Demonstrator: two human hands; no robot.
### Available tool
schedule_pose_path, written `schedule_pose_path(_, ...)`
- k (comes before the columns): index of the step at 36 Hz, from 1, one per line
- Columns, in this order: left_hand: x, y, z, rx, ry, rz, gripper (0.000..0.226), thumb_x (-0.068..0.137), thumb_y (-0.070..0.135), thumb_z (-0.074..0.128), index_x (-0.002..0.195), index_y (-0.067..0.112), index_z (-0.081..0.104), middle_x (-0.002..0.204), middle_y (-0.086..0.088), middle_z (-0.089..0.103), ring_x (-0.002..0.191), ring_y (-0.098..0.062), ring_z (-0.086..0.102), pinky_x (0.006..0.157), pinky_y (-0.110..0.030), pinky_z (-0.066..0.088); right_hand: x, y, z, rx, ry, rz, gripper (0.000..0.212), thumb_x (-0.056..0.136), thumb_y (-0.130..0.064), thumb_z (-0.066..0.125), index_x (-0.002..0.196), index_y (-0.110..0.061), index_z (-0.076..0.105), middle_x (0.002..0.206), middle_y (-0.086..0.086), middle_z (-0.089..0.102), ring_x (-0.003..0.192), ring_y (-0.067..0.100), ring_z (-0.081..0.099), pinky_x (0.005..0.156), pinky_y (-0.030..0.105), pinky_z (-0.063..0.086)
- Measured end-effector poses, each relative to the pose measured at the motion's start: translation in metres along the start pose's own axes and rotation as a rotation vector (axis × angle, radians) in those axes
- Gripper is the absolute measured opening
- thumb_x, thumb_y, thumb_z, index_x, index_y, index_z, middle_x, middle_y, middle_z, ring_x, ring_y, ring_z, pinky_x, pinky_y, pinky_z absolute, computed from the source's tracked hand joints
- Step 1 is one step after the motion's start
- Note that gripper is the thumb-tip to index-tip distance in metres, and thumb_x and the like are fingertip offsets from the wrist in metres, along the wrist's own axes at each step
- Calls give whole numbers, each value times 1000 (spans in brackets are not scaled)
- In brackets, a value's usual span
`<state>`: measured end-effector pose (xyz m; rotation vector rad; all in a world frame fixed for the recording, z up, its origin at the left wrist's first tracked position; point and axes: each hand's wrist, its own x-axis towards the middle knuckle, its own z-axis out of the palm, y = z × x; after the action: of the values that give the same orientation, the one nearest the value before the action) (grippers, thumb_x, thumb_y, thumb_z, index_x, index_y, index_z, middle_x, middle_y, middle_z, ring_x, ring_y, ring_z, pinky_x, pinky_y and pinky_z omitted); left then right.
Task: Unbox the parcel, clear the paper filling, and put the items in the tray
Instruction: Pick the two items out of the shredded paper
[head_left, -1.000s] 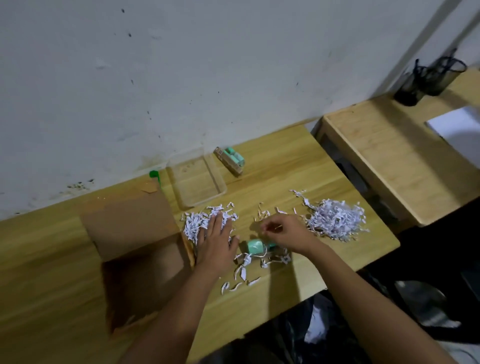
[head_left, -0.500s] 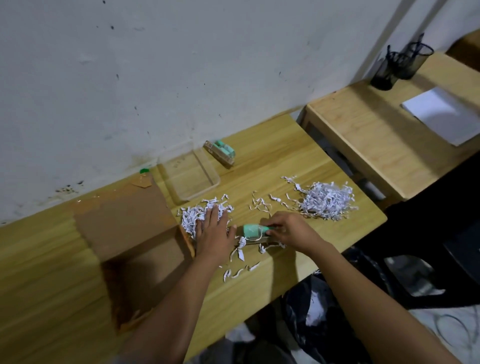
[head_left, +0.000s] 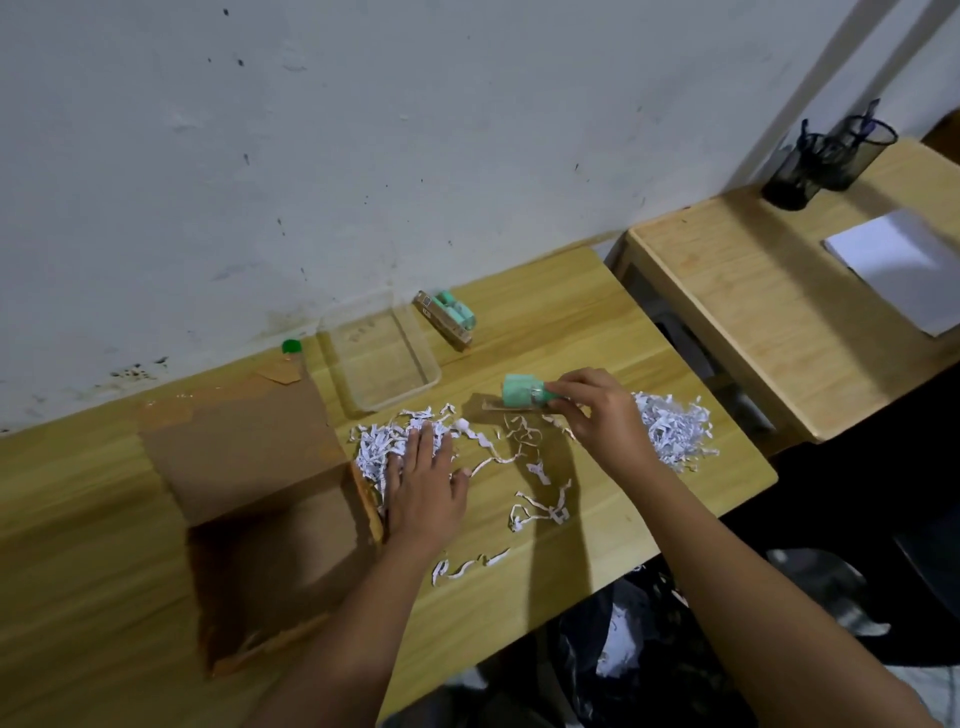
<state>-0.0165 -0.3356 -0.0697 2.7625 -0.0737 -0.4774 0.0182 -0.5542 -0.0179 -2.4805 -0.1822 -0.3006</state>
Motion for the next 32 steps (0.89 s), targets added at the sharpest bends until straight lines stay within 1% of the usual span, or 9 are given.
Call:
schedule_pose_path(4, 2, 2, 6, 3, 51, -21, 55, 98, 43, 30, 149, 28, 16, 160, 5, -1, 147, -12, -7, 118, -40, -1, 14, 7, 9, 20, 35, 69, 19, 78, -3, 69, 96, -6, 72, 94, 13, 68, 86, 28, 61, 73, 28, 49)
schedule_pose_path(9, 5, 1, 14, 7, 99, -39, 55, 97, 44, 30, 148, 29, 17, 159, 6, 3, 147, -11, -4, 118, -40, 1, 38, 13, 21, 120, 99, 305, 20, 82, -6, 65, 101, -8, 71, 104, 11, 66, 93, 23, 60, 80, 25, 47)
schedule_pose_path(12, 6, 1, 17, 22, 129, -26, 57, 94, 49, 19, 148, 29, 18, 159, 6, 4, 147, -11, -3, 117, -40, 3, 57, 18, 28, 238, 124, 411, 22, 83, -3, 62, 104, -5, 68, 106, 11, 65, 91, 18, 58, 87, 32, 51)
schedule_pose_path(16, 7, 2, 19, 19, 155, -20, 71, 83, 54, 4, 146, 28, 24, 159, 6, 9, 146, -10, 0, 117, -40, 4, 87, 29, 43, 268, 149, 522, 23, 84, -6, 63, 107, -4, 67, 106, 13, 66, 95, 25, 62, 91, 39, 52)
schedule_pose_path(18, 8, 1, 21, 32, 158, -36, 67, 86, 53, 8, 145, 28, 28, 158, 6, 13, 146, -10, 6, 115, -37, 2, 101, 31, 51, 284, 168, 568, 24, 84, -8, 63, 107, -5, 67, 107, 14, 67, 95, 27, 62, 91, 38, 51)
schedule_pose_path(21, 11, 2, 19, 51, 164, -52, 54, 89, 47, 29, 135, 25, 46, 149, 0, 39, 139, -16, 33, 107, -38, 10, 117, 34, 64, 296, 181, 615, 23, 85, -11, 62, 107, -7, 68, 105, 14, 68, 95, 26, 63, 89, 39, 52)
schedule_pose_path(26, 14, 2, 24, 0, 173, -58, 59, 89, 49, 19, 142, 28, 36, 155, 6, 22, 142, -6, 8, 109, -37, 2, 131, 33, 79, 343, 205, 689, 23, 85, -13, 62, 106, -7, 68, 103, 13, 70, 93, 25, 65, 87, 35, 52)
schedule_pose_path(29, 16, 4, 24, -4, 190, -65, 51, 89, 44, 33, 133, 25, 50, 147, 0, 42, 140, -12, 25, 104, -40, 14, 136, 31, 84, 382, 193, 705, 23, 86, -16, 62, 106, -6, 68, 102, 12, 70, 91, 24, 65, 86, 35, 52)
schedule_pose_path(32, 18, 3, 29, -15, 227, -62, 48, 89, 41, 36, 130, 23, 53, 144, -2, 47, 135, -12, 26, 102, -40, 17, 143, 29, 90, 414, 167, 713, 22, 84, -16, 65, 103, -5, 69, 101, 13, 71, 92, 25, 66, 87, 37, 53)
